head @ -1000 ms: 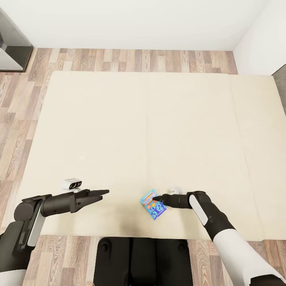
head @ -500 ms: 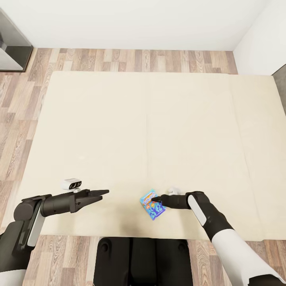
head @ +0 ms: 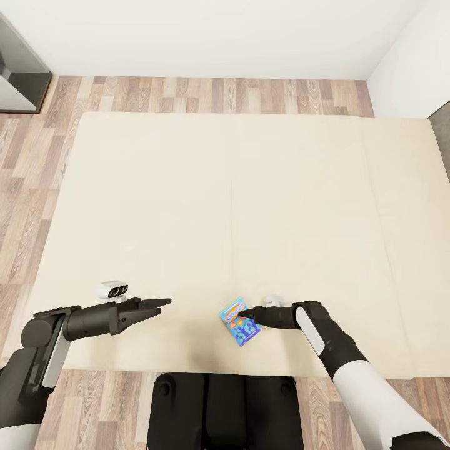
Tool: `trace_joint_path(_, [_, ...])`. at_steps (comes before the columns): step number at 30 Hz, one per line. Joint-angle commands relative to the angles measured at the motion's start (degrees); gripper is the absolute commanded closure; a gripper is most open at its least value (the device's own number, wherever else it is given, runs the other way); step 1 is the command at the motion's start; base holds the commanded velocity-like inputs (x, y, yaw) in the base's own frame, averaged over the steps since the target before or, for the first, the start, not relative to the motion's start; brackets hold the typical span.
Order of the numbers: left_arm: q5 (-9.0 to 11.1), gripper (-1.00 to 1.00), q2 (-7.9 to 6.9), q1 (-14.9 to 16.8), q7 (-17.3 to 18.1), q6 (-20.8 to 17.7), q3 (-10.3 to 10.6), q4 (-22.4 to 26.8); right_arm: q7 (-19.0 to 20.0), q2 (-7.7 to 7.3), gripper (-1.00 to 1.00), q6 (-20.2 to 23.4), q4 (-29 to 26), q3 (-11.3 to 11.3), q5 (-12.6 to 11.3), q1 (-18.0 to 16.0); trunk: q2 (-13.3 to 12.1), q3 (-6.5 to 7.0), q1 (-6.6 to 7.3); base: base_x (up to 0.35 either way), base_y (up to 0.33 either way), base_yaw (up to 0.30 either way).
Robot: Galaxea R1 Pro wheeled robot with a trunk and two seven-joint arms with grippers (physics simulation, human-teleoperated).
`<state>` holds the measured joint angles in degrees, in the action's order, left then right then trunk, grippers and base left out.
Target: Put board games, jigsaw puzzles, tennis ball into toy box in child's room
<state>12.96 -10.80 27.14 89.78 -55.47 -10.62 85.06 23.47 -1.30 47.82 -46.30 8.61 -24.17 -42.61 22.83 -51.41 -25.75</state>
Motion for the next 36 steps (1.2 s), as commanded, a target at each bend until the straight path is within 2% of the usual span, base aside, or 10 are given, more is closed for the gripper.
trace_joint_path(1, [-0.04,-1.0,-0.01,0.01,0.22,-0.61,0.0,0.02,0.19,-0.04,-1.0,0.11,-0.04,0.13,0.19,-0.02,0.09,-0.06,-0.03,0.0,0.0,0.0])
trace_joint_path(36, [-0.04,-1.0,-0.01,0.01,0.22,-0.61,-0.01,0.02,-0.2,-0.54,-1.0,-2.8,2.65,0.18,0.44,-0.02,0.09,-0.06,-0.03,0.0,0.0,0.0])
